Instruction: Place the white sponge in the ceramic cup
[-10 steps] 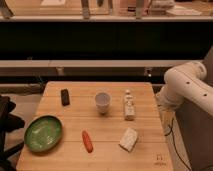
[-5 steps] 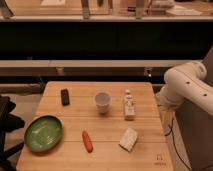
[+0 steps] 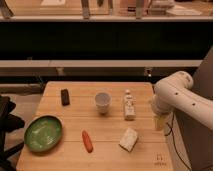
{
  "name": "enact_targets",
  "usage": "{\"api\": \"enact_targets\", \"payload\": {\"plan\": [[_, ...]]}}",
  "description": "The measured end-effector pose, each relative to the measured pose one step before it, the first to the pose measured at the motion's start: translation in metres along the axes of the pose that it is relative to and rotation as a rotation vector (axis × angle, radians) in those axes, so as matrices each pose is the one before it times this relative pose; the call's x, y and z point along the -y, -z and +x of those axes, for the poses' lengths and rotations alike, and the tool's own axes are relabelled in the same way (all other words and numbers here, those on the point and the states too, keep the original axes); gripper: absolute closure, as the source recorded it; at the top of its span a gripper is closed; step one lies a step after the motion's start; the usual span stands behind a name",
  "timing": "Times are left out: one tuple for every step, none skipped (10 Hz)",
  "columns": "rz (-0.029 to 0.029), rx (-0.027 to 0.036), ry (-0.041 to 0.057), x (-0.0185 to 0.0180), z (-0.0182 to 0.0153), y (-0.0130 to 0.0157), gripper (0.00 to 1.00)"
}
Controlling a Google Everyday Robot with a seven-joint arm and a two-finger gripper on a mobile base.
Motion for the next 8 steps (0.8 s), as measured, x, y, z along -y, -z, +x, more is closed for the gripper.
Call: {"api": "enact_targets", "payload": {"plan": [[-0.00079,-0.00079,0.00458,-0.00042,-0.00146,-0.00007,0.2],[0.00011,-0.00131,0.02698,-0.00091,-0.00111,0.0009,0.2],[-0.002,-0.00141,0.03119,-0.00184,-0.00252,-0.00063,0.2],[-0.00379,-0.00327,0.03347,-0.00166,-0.00603,-0.0033,0.2],[-0.00299,0.0042,0.0441,0.00009,-0.01373,-0.00783,0.2],[-0.0021,0.00312,0.0283,-0.00096,-0.00626,-0.00449,0.2],[-0.00002,-0.00011,0.0112,-0.00073,-0.00261,-0.00089,0.2],[-0.00127,0.00111,0.01068,-0.00144,-0.00133,-0.00046,0.2]]}}
